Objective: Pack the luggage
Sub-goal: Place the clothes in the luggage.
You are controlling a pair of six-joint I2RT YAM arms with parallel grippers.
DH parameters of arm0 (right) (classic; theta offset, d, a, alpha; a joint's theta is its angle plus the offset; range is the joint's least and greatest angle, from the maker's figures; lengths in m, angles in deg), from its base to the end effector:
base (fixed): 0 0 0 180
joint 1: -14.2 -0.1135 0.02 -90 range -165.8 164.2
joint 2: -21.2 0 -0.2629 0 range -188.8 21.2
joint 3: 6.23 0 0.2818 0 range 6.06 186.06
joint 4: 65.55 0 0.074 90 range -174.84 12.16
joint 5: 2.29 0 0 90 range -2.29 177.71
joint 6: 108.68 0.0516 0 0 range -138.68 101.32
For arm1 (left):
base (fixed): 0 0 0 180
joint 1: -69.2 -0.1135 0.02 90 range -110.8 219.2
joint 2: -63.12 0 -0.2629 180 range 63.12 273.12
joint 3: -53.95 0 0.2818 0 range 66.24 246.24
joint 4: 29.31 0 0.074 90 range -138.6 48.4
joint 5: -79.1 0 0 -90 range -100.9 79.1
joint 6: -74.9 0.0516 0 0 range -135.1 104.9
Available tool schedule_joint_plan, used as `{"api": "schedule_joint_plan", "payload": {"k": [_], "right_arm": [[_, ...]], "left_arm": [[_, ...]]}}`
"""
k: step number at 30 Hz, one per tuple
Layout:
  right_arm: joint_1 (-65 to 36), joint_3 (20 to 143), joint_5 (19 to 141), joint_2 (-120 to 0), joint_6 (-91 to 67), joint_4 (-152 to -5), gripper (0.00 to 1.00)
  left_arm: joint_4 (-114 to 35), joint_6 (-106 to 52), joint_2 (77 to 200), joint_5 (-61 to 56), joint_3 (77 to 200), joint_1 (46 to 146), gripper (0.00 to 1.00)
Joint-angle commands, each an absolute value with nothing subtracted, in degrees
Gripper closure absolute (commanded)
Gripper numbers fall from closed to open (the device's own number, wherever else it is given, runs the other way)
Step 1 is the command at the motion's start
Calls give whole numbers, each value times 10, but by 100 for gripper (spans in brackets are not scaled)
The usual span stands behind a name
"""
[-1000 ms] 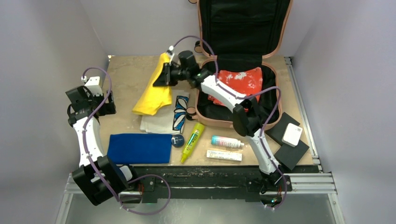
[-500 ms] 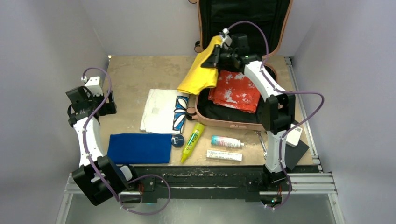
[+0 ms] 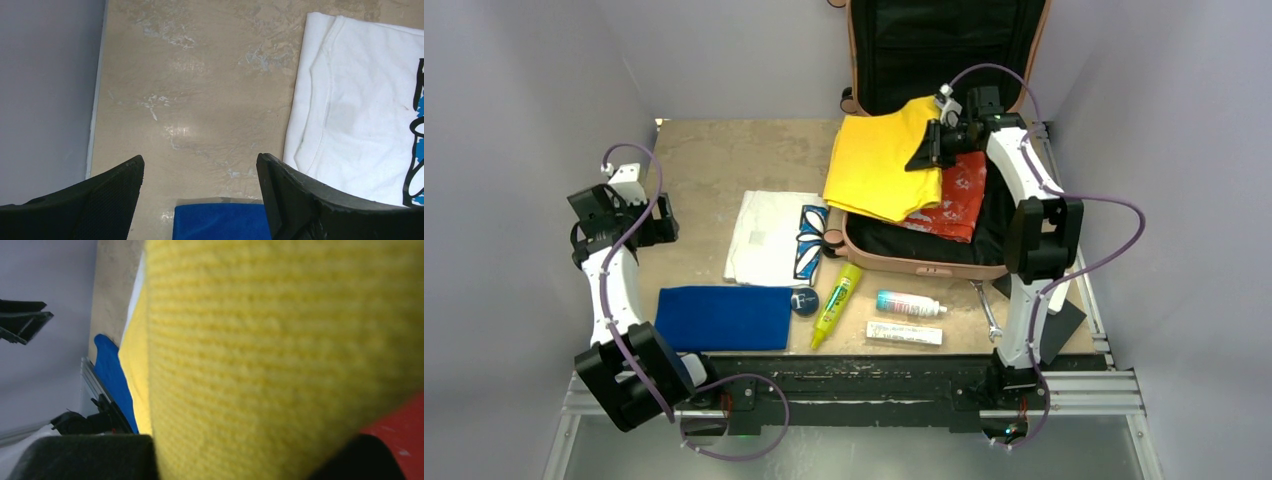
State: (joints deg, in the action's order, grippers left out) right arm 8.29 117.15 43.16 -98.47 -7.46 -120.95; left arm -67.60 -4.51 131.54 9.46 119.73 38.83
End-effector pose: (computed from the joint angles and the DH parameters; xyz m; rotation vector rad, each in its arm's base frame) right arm 0.4936 0.0875 0.2732 -0.2284 2.3970 1.0889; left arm 0.2655 0.1348 0.2648 -0.2025 2.2230 -0.0189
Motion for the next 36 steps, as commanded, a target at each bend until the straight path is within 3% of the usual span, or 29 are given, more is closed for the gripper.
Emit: {"api": "schedule_joint_plan", "payload": {"k": [1, 19, 21, 23, 25, 26, 30, 36], "right_arm": [[131, 1207, 439, -964, -192, -1307, 100], [224, 1196, 522, -1013, -323, -1336, 98], [224, 1192, 529, -1011, -323, -1324, 78], [224, 1188, 523, -1010, -323, -1310, 74], [224, 1192, 514, -1016, -324, -1308, 62], [223, 1199, 520, -1021, -323, -1312, 48], [224, 1215, 555, -1014, -314, -1313, 21], [225, 1208, 720, -928, -288, -1240, 13]], "left_arm": [[-646, -59, 1326, 122, 1190, 383, 18], [-636, -61, 1324, 138, 1187, 383, 18], [-638, -59, 1321, 137, 1188, 383, 18], [-638, -59, 1318, 138, 1187, 383, 18], [-637, -60, 1317, 142, 1187, 383, 18], [-637, -60, 1318, 144, 1187, 383, 18], [-641, -58, 1315, 144, 1187, 383, 18], [-641, -54, 1308, 141, 1188, 383, 18]]}}
